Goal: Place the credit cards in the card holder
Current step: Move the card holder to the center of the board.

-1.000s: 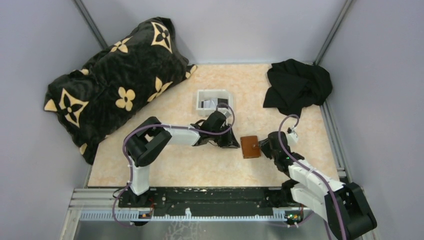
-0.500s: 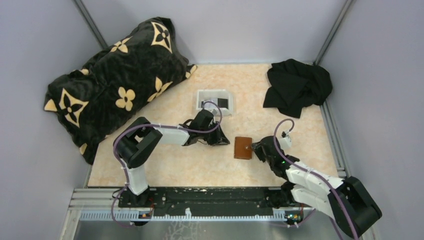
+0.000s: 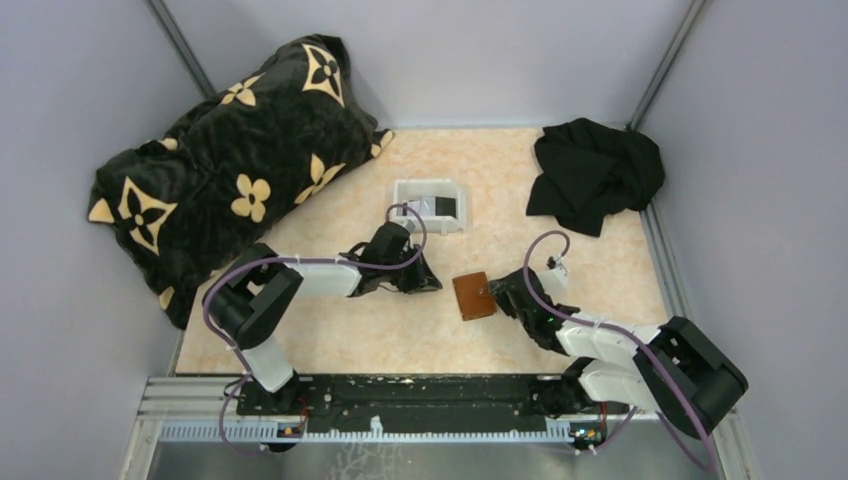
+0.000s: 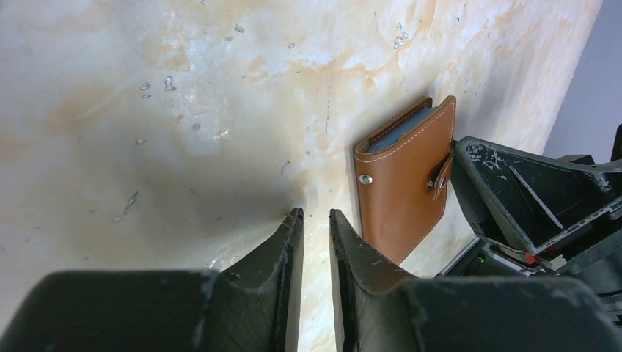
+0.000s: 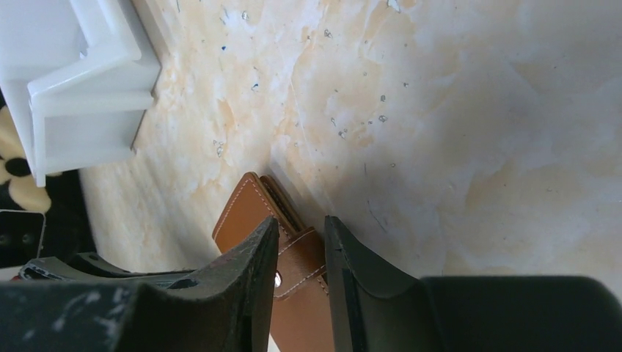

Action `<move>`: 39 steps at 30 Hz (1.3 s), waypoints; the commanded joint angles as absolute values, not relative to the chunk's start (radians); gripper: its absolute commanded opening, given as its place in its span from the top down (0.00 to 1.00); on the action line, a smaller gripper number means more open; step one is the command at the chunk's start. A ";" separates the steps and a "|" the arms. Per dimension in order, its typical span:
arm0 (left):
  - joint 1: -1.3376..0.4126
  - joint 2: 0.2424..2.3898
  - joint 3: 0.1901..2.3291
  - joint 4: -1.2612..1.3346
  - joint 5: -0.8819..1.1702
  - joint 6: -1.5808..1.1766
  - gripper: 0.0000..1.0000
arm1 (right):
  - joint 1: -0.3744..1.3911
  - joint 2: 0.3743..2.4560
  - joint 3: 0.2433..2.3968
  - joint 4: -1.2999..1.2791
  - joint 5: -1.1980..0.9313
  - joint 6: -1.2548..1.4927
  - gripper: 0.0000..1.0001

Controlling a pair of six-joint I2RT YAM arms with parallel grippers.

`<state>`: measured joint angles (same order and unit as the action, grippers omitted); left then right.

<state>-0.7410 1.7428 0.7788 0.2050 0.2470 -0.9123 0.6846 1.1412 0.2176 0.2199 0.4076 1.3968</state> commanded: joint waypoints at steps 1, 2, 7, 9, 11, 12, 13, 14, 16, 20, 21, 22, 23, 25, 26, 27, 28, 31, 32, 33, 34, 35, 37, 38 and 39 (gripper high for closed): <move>-0.736 1.701 0.758 0.204 0.248 -0.889 0.75 | 0.701 1.101 0.250 0.209 0.474 1.310 0.68; -0.736 1.700 0.753 0.212 0.259 -0.889 0.75 | 0.701 1.077 0.247 0.185 0.490 1.287 0.66; -0.748 1.679 0.701 0.268 0.309 -0.924 0.74 | 0.700 0.958 0.219 0.122 0.551 1.165 0.59; -0.764 1.686 0.695 0.293 0.330 -0.938 0.74 | 0.699 0.938 0.215 0.107 0.559 1.117 0.57; -0.780 1.699 0.693 0.318 0.344 -0.953 0.74 | 0.697 0.936 0.216 0.107 0.552 1.071 0.56; -0.787 1.703 0.693 0.336 0.348 -0.964 0.74 | 0.694 0.940 0.216 0.112 0.542 1.057 0.55; -0.794 1.708 0.692 0.356 0.353 -0.971 0.74 | 0.692 0.944 0.214 0.122 0.529 1.042 0.54; -0.799 1.715 0.694 0.373 0.360 -0.977 0.73 | 0.692 0.950 0.208 0.134 0.517 1.030 0.51; -0.810 1.736 0.707 0.384 0.371 -0.981 0.73 | 0.689 0.970 0.193 0.168 0.492 1.006 0.51; -0.819 1.776 0.714 0.395 0.384 -0.994 0.73 | 0.658 1.000 0.157 0.263 0.409 0.953 0.49; -0.819 1.787 0.715 0.397 0.388 -0.999 0.73 | 0.645 1.008 0.145 0.289 0.375 0.946 0.49; -0.820 1.797 0.716 0.397 0.392 -1.004 0.73 | 0.626 1.017 0.130 0.324 0.341 0.940 0.49; -0.820 1.805 0.717 0.397 0.393 -1.006 0.73 | 0.601 1.028 0.116 0.355 0.307 0.933 0.49; -0.822 1.812 0.716 0.391 0.384 -1.008 0.73 | 0.572 1.047 0.090 0.426 0.248 0.922 0.49; -0.822 1.812 0.716 0.388 0.378 -1.008 0.73 | 0.563 1.058 0.078 0.467 0.226 0.916 0.49; -0.822 1.814 0.717 0.386 0.372 -1.008 0.73 | 0.557 1.073 0.069 0.494 0.208 0.916 0.49; -0.822 1.816 0.720 0.380 0.367 -1.007 0.73 | 0.552 1.082 0.062 0.519 0.189 0.913 0.49; -0.821 1.821 0.727 0.364 0.356 -1.002 0.73 | 0.548 1.099 0.046 0.559 0.141 0.910 0.49; -0.822 1.823 0.731 0.356 0.351 -1.000 0.73 | 0.547 1.100 0.042 0.565 0.126 0.909 0.49; -0.822 1.824 0.736 0.349 0.347 -0.997 0.73 | 0.547 1.100 0.040 0.567 0.113 0.907 0.49; -0.822 1.828 0.742 0.342 0.343 -0.996 0.73 | 0.547 1.099 0.038 0.565 0.102 0.907 0.49; -0.822 1.830 0.746 0.334 0.340 -0.993 0.73 | 0.548 1.098 0.034 0.563 0.089 0.906 0.49; -0.821 1.838 0.754 0.327 0.337 -0.993 0.73 | 0.548 1.091 0.027 0.559 0.075 0.904 0.49; -0.822 1.841 0.757 0.324 0.335 -0.993 0.73 | 0.548 1.086 0.022 0.555 0.069 0.901 0.48; -0.822 1.845 0.761 0.320 0.332 -0.993 0.73 | 0.547 1.081 0.018 0.551 0.066 0.898 0.48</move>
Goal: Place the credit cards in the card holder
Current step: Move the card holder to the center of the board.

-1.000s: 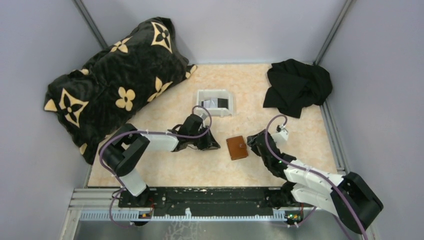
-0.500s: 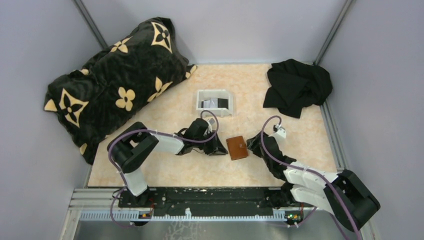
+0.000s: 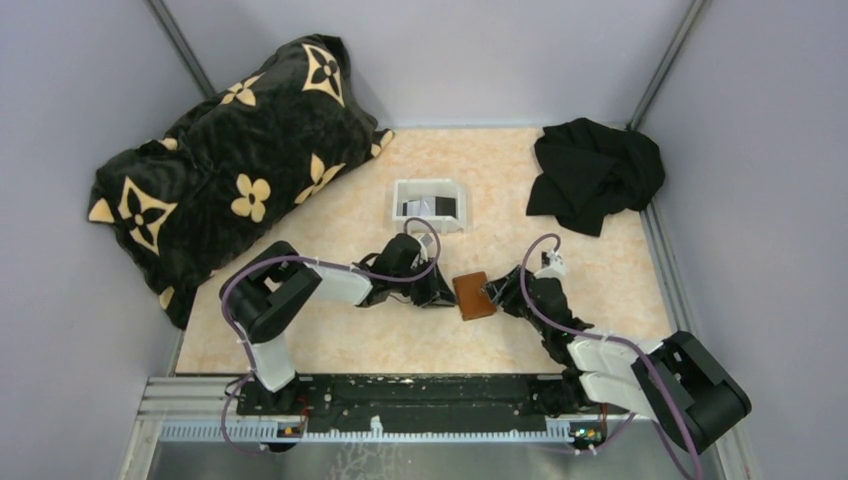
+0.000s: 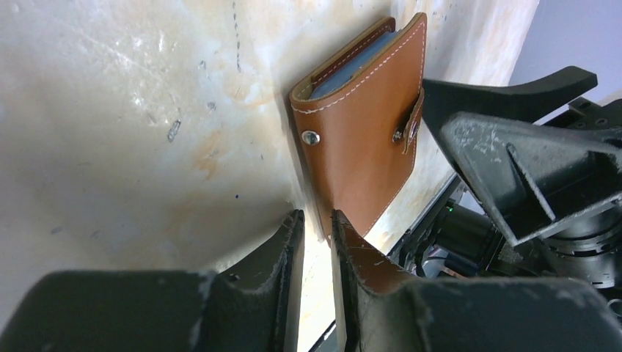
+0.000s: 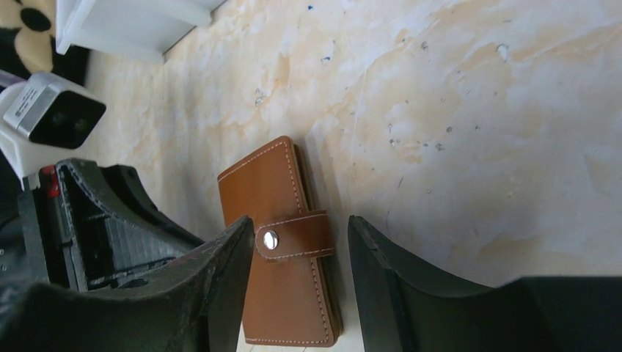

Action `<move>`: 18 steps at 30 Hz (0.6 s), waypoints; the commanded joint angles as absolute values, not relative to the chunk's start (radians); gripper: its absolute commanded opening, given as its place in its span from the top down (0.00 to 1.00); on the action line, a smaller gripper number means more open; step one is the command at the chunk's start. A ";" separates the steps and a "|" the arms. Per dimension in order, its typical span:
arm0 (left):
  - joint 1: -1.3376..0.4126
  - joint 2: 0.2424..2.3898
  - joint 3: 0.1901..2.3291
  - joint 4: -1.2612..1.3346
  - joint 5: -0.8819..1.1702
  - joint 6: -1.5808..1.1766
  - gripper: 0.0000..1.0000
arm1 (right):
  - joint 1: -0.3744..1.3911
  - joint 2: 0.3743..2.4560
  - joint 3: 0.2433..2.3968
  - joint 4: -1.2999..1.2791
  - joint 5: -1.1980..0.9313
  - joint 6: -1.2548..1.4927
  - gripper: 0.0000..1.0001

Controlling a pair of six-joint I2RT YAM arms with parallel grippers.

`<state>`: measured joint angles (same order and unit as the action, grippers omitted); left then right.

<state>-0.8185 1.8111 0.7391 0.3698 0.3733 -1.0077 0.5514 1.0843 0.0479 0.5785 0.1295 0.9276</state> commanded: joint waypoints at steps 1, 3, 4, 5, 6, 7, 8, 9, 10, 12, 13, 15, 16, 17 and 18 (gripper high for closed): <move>-0.821 1.850 0.764 0.318 0.331 -0.990 0.73 | 0.547 1.078 0.013 0.550 0.064 0.895 0.48; -0.822 1.858 0.772 0.309 0.328 -0.986 0.73 | 0.548 1.078 0.004 0.555 0.060 0.890 0.48; -0.821 1.866 0.780 0.299 0.325 -0.985 0.73 | 0.548 1.084 0.002 0.564 0.052 0.886 0.48; -0.821 1.872 0.788 0.292 0.324 -0.982 0.73 | 0.547 1.093 -0.001 0.579 0.044 0.885 0.48; -0.820 1.877 0.790 0.290 0.326 -0.980 0.73 | 0.548 1.101 -0.005 0.595 0.036 0.887 0.48; -0.822 1.883 0.794 0.287 0.327 -0.981 0.73 | 0.548 1.112 -0.011 0.612 0.032 0.889 0.48; -0.822 1.888 0.799 0.283 0.328 -0.980 0.73 | 0.548 1.121 -0.017 0.625 0.031 0.892 0.48; -0.822 1.892 0.801 0.280 0.328 -0.980 0.73 | 0.548 1.133 -0.019 0.637 0.027 0.892 0.48; -0.822 1.895 0.801 0.279 0.327 -0.979 0.73 | 0.547 1.143 -0.020 0.651 0.022 0.890 0.48; -0.822 1.899 0.803 0.271 0.323 -0.976 0.73 | 0.548 1.163 -0.019 0.673 0.010 0.888 0.48; -0.822 1.901 0.803 0.269 0.323 -0.977 0.73 | 0.548 1.172 -0.018 0.679 0.007 0.887 0.48; -0.822 1.902 0.802 0.266 0.321 -0.975 0.73 | 0.547 1.180 -0.021 0.692 0.005 0.891 0.48; -0.822 1.902 0.802 0.263 0.320 -0.975 0.73 | 0.548 1.181 -0.023 0.693 0.005 0.891 0.49; -0.821 1.902 0.803 0.262 0.318 -0.973 0.73 | 0.548 1.180 -0.024 0.696 0.004 0.891 0.49; -0.822 1.903 0.805 0.259 0.319 -0.971 0.73 | 0.548 1.180 -0.026 0.696 0.002 0.891 0.49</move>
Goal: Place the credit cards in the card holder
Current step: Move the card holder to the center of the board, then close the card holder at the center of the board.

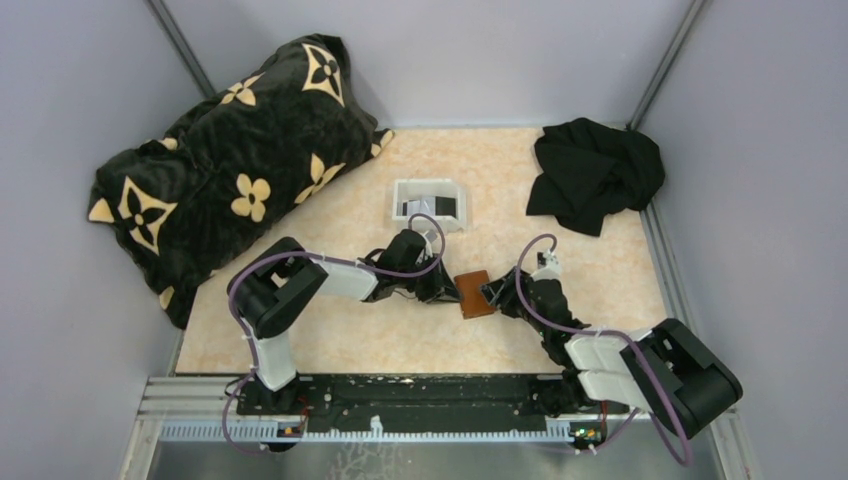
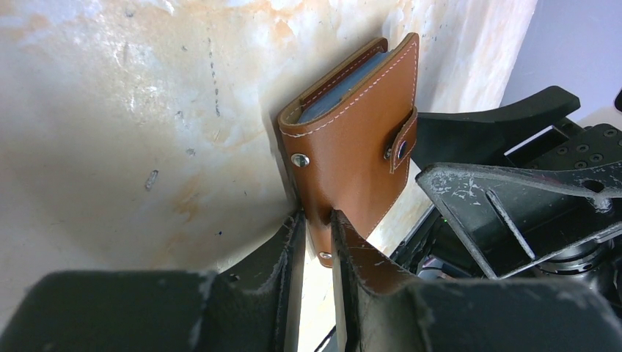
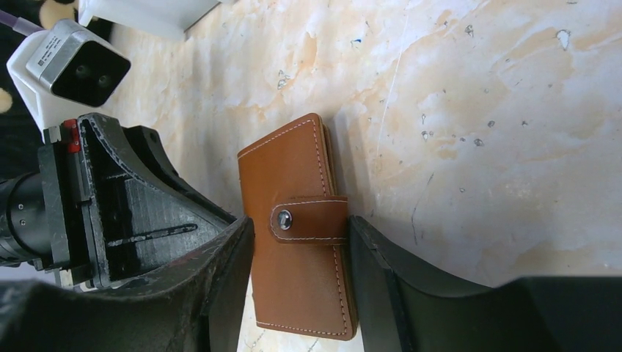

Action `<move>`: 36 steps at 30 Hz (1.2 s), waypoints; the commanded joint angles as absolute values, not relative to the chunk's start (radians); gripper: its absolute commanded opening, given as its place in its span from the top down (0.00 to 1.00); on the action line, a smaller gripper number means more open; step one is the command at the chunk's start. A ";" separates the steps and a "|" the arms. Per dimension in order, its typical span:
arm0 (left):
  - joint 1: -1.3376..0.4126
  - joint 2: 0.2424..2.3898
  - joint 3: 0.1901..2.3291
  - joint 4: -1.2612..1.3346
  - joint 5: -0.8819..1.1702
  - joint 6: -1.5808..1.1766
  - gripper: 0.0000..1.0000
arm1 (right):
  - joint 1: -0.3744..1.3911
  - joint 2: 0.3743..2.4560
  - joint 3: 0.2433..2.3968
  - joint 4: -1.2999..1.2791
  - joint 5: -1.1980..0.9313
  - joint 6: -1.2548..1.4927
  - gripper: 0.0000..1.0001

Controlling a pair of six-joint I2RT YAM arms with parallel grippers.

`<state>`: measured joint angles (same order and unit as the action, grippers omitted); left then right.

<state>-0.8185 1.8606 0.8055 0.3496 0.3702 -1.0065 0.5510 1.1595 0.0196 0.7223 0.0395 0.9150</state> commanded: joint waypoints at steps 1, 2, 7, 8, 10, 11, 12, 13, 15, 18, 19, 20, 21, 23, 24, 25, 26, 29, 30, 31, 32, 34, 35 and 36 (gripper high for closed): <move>-0.820 1.905 0.806 0.258 0.318 -0.972 0.73 | 0.547 1.178 -0.026 0.695 0.000 0.890 0.50; -0.821 1.906 0.807 0.256 0.316 -0.972 0.73 | 0.548 1.175 -0.028 0.694 0.000 0.891 0.51; -0.821 1.907 0.810 0.249 0.315 -0.970 0.73 | 0.547 1.175 -0.023 0.675 0.000 0.883 0.56; -0.821 1.906 0.811 0.248 0.314 -0.970 0.73 | 0.548 1.178 -0.023 0.676 0.000 0.882 0.57; -0.821 1.906 0.812 0.247 0.314 -0.969 0.73 | 0.548 1.187 -0.020 0.676 -0.002 0.879 0.58; -0.821 1.906 0.814 0.246 0.313 -0.969 0.73 | 0.548 1.190 -0.018 0.677 -0.004 0.877 0.59; -0.820 1.906 0.816 0.244 0.313 -0.969 0.73 | 0.547 1.196 -0.016 0.678 -0.005 0.876 0.59; -0.820 1.907 0.815 0.243 0.314 -0.969 0.73 | 0.548 1.202 -0.014 0.680 -0.006 0.875 0.60; -0.821 1.904 0.815 0.241 0.312 -0.969 0.73 | 0.547 1.212 -0.013 0.684 -0.009 0.874 0.61; -0.821 1.903 0.817 0.236 0.312 -0.967 0.73 | 0.548 1.224 -0.009 0.683 -0.014 0.870 0.61; -0.821 1.904 0.818 0.235 0.311 -0.967 0.73 | 0.547 1.225 -0.008 0.682 -0.016 0.869 0.61; -0.820 1.902 0.818 0.235 0.311 -0.966 0.73 | 0.548 1.226 -0.006 0.680 -0.020 0.867 0.61; -0.821 1.902 0.819 0.233 0.309 -0.966 0.73 | 0.548 1.226 -0.004 0.676 -0.025 0.867 0.61; -0.821 1.900 0.819 0.229 0.307 -0.965 0.73 | 0.548 1.217 -0.002 0.665 -0.031 0.866 0.61; -0.821 1.899 0.820 0.227 0.305 -0.964 0.73 | 0.547 1.209 0.000 0.645 -0.032 0.866 0.61; -0.821 1.900 0.822 0.225 0.305 -0.961 0.73 | 0.548 1.201 0.002 0.629 -0.029 0.862 0.61; -0.820 1.901 0.823 0.223 0.303 -0.961 0.73 | 0.547 1.193 0.007 0.609 -0.026 0.859 0.61; -0.820 1.901 0.825 0.223 0.301 -0.961 0.73 | 0.548 1.174 0.020 0.558 -0.016 0.846 0.62; -0.821 1.902 0.825 0.223 0.302 -0.962 0.73 | 0.547 1.172 0.024 0.547 -0.013 0.845 0.62; -0.820 1.902 0.825 0.224 0.302 -0.962 0.73 | 0.547 1.173 0.028 0.540 -0.012 0.842 0.62; -0.821 1.902 0.824 0.224 0.301 -0.962 0.73 | 0.547 1.176 0.030 0.531 -0.012 0.840 0.62; -0.820 1.902 0.822 0.225 0.302 -0.963 0.73 | 0.548 1.188 0.037 0.524 -0.014 0.839 0.62; -0.821 1.902 0.822 0.227 0.302 -0.965 0.73 | 0.548 1.197 0.038 0.525 -0.012 0.838 0.63; -0.821 1.902 0.820 0.227 0.302 -0.966 0.73 | 0.548 1.204 0.040 0.527 -0.014 0.839 0.63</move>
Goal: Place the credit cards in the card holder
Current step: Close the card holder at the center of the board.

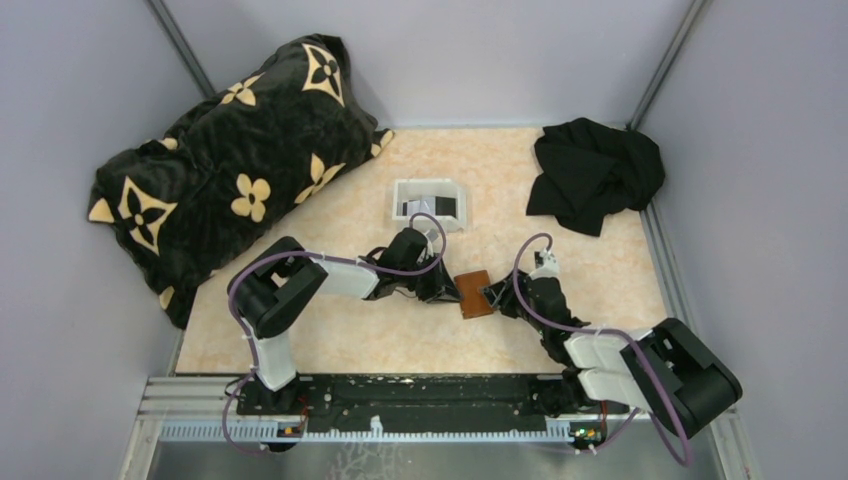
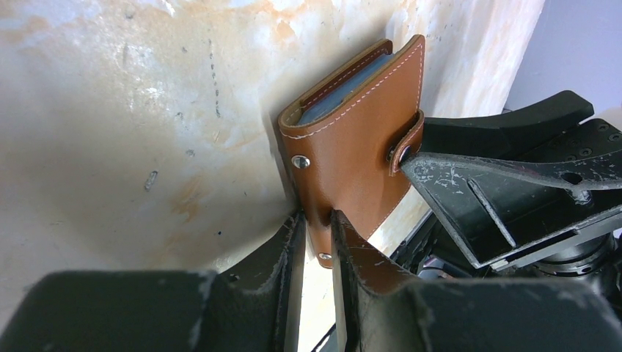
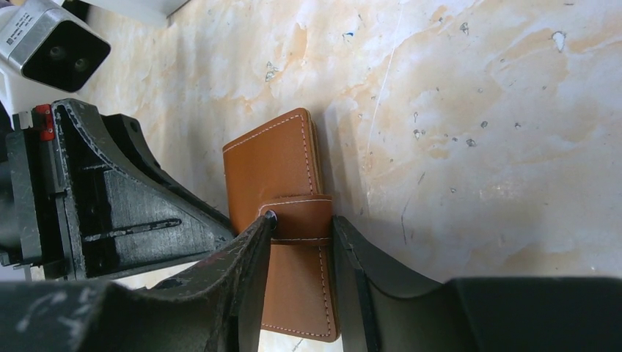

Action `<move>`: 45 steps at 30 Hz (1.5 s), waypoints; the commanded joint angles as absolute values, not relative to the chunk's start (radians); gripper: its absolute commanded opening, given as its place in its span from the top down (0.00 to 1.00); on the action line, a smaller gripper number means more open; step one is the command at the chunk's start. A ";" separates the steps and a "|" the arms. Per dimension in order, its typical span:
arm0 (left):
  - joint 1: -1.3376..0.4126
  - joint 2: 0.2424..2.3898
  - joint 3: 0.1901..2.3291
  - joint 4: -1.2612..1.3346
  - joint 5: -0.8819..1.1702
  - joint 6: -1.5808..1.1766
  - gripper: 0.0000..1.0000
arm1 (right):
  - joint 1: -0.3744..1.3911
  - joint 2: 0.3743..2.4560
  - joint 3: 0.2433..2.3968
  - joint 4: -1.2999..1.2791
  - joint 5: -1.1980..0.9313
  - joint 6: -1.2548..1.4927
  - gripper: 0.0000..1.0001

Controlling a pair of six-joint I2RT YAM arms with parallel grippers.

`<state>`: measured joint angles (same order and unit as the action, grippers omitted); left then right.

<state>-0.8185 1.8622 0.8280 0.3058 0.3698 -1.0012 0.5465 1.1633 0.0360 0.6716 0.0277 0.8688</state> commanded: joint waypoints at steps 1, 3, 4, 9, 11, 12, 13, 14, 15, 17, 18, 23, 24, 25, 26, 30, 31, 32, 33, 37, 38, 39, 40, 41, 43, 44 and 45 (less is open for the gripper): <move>-0.820 1.901 0.819 0.228 0.302 -0.966 0.73 | 0.548 1.211 0.042 0.530 -0.015 0.839 0.63; -0.820 1.900 0.819 0.229 0.301 -0.967 0.73 | 0.548 1.222 0.046 0.530 -0.014 0.838 0.64; -0.821 1.898 0.818 0.229 0.302 -0.967 0.73 | 0.548 1.223 0.047 0.528 -0.012 0.839 0.64; -0.821 1.903 0.820 0.230 0.303 -0.967 0.73 | 0.548 1.226 0.060 0.494 -0.003 0.826 0.64; -0.821 1.906 0.821 0.230 0.305 -0.968 0.73 | 0.547 1.231 0.061 0.491 -0.003 0.822 0.64; -0.821 1.908 0.821 0.231 0.304 -0.968 0.73 | 0.548 1.235 0.061 0.492 -0.004 0.821 0.64; -0.821 1.908 0.821 0.232 0.305 -0.968 0.73 | 0.548 1.238 0.062 0.492 -0.007 0.819 0.64; -0.821 1.908 0.820 0.232 0.304 -0.967 0.73 | 0.548 1.241 0.064 0.489 -0.008 0.818 0.64; -0.820 1.908 0.819 0.232 0.305 -0.967 0.73 | 0.548 1.245 0.065 0.486 -0.008 0.816 0.64; -0.820 1.909 0.821 0.232 0.304 -0.968 0.73 | 0.548 1.253 0.071 0.480 -0.013 0.810 0.64; -0.820 1.910 0.821 0.232 0.305 -0.968 0.73 | 0.547 1.260 0.074 0.477 -0.016 0.807 0.64; -0.821 1.912 0.821 0.231 0.302 -0.968 0.73 | 0.547 1.274 0.084 0.464 -0.032 0.799 0.64; -0.821 1.911 0.823 0.231 0.300 -0.968 0.73 | 0.548 1.268 0.083 0.465 -0.035 0.799 0.64; -0.820 1.911 0.823 0.230 0.299 -0.968 0.73 | 0.548 1.256 0.078 0.468 -0.036 0.804 0.63; -0.821 1.911 0.823 0.230 0.300 -0.967 0.73 | 0.547 1.239 0.070 0.477 -0.035 0.810 0.61; -0.820 1.913 0.822 0.227 0.298 -0.965 0.73 | 0.548 1.154 0.058 0.464 -0.030 0.824 0.57; -0.821 1.914 0.824 0.227 0.299 -0.963 0.73 | 0.548 1.128 0.057 0.453 -0.027 0.829 0.56; -0.820 1.916 0.825 0.226 0.298 -0.963 0.73 | 0.548 1.105 0.055 0.439 -0.023 0.834 0.55; -0.820 1.915 0.825 0.226 0.297 -0.963 0.73 | 0.547 1.075 0.054 0.426 -0.017 0.838 0.54; -0.821 1.922 0.827 0.227 0.301 -0.962 0.73 | 0.546 1.038 0.071 0.373 0.016 0.844 0.53; -0.821 1.922 0.827 0.227 0.301 -0.963 0.73 | 0.546 1.041 0.075 0.369 0.024 0.847 0.53; -0.821 1.922 0.828 0.227 0.301 -0.962 0.73 | 0.546 1.048 0.077 0.368 0.032 0.853 0.53; -0.821 1.922 0.826 0.227 0.299 -0.962 0.73 | 0.547 1.056 0.077 0.373 0.038 0.862 0.53; -0.821 1.920 0.824 0.227 0.298 -0.962 0.73 | 0.545 1.067 0.077 0.381 0.046 0.874 0.53; -0.820 1.922 0.822 0.227 0.300 -0.962 0.73 | 0.542 1.089 0.079 0.407 0.046 0.897 0.53; -0.820 1.921 0.822 0.227 0.300 -0.962 0.73 | 0.539 1.099 0.082 0.418 0.046 0.905 0.53; -0.821 1.922 0.824 0.227 0.300 -0.960 0.73 | 0.537 1.111 0.084 0.432 0.045 0.916 0.53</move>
<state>-0.8177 1.8721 0.8375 0.3096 0.3687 -1.0012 0.5453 1.0595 0.0795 0.4755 0.0181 0.8810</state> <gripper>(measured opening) 0.266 0.469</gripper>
